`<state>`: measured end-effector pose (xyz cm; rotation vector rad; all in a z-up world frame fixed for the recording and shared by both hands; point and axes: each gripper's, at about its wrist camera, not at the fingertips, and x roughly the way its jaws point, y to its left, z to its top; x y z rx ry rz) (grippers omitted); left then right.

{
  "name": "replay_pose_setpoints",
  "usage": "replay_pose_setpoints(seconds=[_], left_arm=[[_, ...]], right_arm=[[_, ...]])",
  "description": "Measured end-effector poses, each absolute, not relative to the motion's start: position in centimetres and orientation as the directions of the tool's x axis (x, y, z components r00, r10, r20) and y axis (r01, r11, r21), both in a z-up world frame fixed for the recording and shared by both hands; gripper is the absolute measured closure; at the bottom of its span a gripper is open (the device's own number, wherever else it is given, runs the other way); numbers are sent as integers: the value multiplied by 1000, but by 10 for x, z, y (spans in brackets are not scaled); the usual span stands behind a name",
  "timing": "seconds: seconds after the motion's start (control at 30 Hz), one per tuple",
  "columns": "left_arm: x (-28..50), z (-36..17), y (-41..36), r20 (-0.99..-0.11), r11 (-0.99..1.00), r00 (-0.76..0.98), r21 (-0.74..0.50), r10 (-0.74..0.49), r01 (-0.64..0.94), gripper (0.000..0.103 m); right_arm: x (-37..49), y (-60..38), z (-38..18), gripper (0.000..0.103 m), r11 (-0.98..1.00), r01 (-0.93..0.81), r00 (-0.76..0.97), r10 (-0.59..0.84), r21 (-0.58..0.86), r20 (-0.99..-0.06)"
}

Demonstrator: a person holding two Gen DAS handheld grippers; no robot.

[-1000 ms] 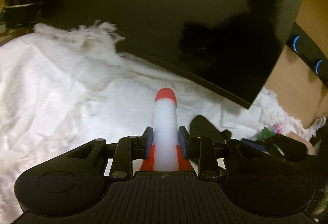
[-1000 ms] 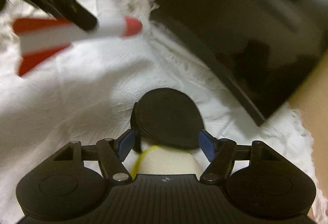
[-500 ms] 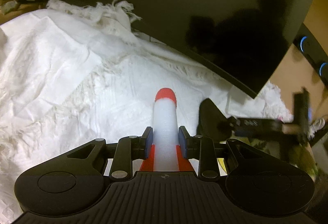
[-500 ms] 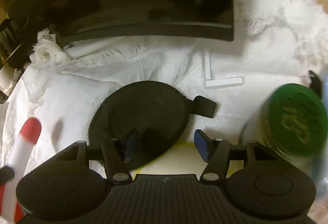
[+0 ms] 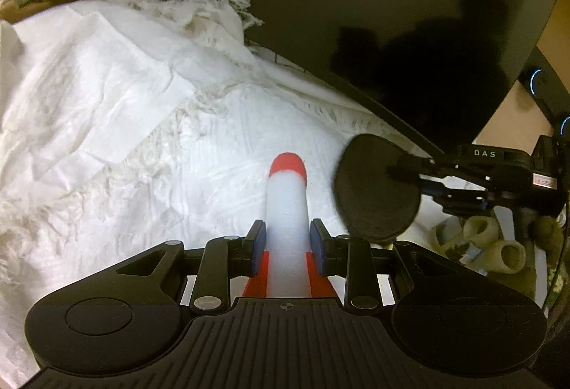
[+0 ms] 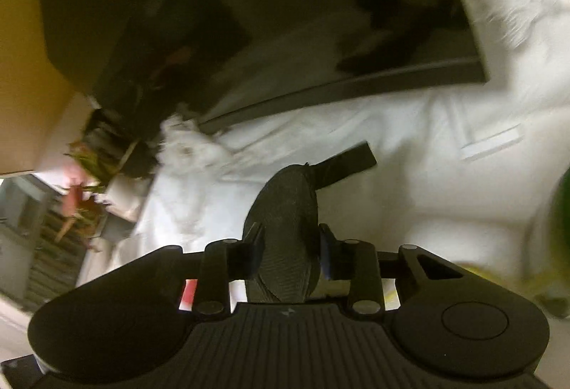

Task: Organize soft objects
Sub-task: 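Grasp the black mesh paddle by its handle with the right gripper, then carry the rocket and paddle to the pink box and release both inside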

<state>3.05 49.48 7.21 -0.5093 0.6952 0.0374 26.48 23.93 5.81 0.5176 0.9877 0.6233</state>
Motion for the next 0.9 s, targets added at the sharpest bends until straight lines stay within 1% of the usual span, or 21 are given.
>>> replay_pose_setpoints(seconds=[0.03,0.1,0.23,0.27,0.3,0.37,0.53,0.63,0.73,0.8,0.9], left_arm=[[32,72,494,-620,878,772,-439,-140,-193,72],[37,71,492,-620,879,771,-439,-147,-185,72],[49,70,488,-613,881,774,-442,-160,-167,72],[52,69,487,-618,885,771,-433,-154,-170,72],[55,67,486,-627,890,766,-421,-143,-178,72],[57,68,489,-628,886,766,-422,-135,-190,72],[73,92,496,-595,899,798,-394,-91,-191,72],[88,120,486,-536,905,838,-401,-105,-143,72],[101,151,456,-458,912,873,-409,-169,-38,72],[110,167,426,-415,910,880,-412,-232,45,72],[124,185,375,-370,889,861,-423,-348,177,72]], right_arm=[[263,244,56,71,708,-259,393,699,657,-598],[262,257,51,71,725,-277,377,686,631,-623],[266,284,31,71,726,-289,280,688,624,-670],[263,287,31,74,734,-285,283,679,617,-677],[263,291,31,79,738,-287,293,675,611,-677],[257,289,42,83,739,-306,311,674,600,-670],[238,254,101,83,776,-368,433,631,513,-644],[227,215,143,83,792,-360,525,609,493,-595],[207,170,185,83,827,-353,620,557,437,-553],[192,137,209,83,863,-331,687,498,383,-530],[170,79,242,83,914,-252,776,388,319,-498]])
